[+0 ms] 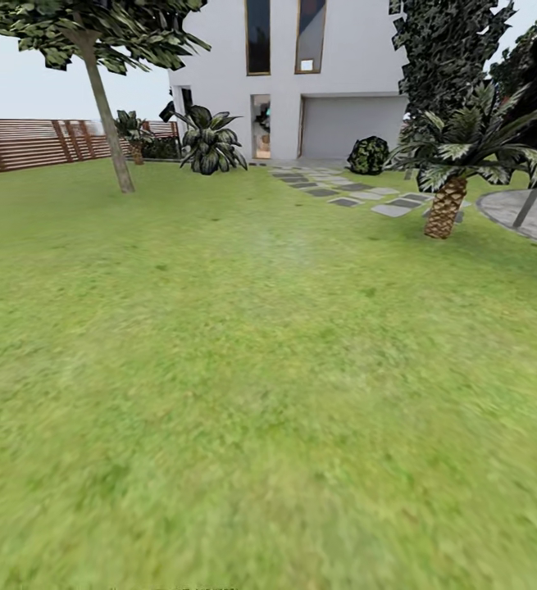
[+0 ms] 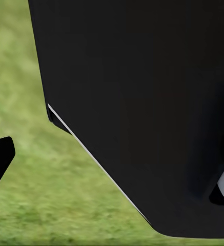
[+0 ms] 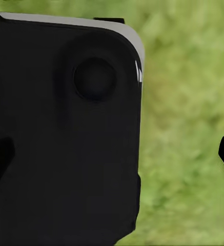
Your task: Take the three Easter eggs out of the wicker basket on the lawn in the garden, then place them on the lawn next to a single tree (choose any tree) so that all three eggs are next to the same tree and none are left in the basket.
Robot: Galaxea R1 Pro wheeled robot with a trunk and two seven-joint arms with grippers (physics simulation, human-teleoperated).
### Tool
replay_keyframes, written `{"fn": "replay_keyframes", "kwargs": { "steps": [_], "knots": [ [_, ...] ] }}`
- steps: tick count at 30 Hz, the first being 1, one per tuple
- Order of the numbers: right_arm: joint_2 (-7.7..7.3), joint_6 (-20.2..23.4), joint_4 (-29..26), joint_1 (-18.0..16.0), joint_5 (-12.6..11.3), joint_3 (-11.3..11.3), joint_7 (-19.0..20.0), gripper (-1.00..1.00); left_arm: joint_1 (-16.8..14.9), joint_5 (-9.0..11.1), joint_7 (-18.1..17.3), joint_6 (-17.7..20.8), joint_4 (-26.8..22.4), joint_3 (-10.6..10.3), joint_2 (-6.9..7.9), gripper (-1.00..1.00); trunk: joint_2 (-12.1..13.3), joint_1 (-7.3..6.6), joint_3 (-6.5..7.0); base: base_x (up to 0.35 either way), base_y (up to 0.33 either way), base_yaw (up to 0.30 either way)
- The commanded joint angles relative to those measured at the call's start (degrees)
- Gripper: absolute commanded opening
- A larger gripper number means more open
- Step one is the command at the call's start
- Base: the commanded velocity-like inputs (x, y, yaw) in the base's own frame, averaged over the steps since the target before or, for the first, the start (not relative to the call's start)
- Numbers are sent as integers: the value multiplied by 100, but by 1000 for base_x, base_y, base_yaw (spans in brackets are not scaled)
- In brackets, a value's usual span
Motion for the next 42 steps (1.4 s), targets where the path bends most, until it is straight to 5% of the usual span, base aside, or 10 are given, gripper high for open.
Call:
{"fn": "replay_keyframes", "kwargs": {
  "steps": [1, 42],
  "knots": [
    [2, -18, 5, -3, 2, 3, -2, 100, 4, 5, 1, -3, -10, 3, -1, 100, -2, 0, -3, 0, 0, 279],
    [6, -27, 5, -3, 2, -4, -2, 100, 4, 5, 1, -3, -10, 3, -1, 100, -2, 0, -3, 0, 0, 284]
  ]
}}
